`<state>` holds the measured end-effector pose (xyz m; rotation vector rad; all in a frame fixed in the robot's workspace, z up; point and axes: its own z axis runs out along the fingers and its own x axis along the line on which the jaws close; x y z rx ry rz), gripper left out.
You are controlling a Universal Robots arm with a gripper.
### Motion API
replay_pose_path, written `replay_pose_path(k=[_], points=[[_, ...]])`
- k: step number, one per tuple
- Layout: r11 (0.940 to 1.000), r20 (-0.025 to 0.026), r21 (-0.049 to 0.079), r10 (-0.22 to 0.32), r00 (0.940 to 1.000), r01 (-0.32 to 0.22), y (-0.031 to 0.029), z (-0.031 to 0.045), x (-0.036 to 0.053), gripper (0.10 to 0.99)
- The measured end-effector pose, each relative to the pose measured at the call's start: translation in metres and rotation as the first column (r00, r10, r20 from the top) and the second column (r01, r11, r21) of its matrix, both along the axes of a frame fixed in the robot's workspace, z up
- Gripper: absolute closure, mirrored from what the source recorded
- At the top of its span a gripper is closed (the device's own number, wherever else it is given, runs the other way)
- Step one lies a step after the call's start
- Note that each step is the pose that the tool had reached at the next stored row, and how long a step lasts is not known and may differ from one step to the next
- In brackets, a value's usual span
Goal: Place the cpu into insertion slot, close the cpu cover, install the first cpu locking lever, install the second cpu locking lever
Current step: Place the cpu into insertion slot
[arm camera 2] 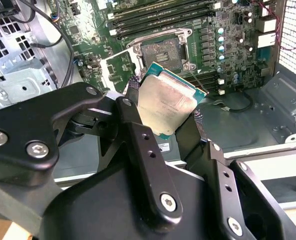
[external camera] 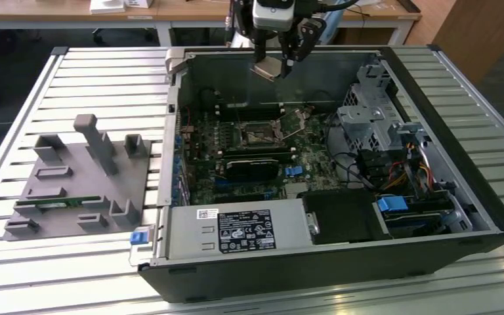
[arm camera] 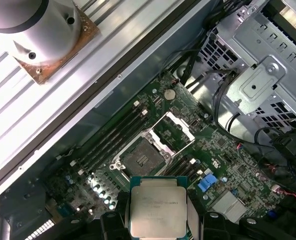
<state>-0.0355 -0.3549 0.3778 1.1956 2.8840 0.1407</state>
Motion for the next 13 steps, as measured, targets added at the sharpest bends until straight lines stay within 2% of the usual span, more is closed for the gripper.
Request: replay_pose_path(k=[13], points=[[0.9990, 0.0000, 0.000, -0.045, 0.9990, 0.045, 0.0000, -0.0001, -0.0001, 0.545]])
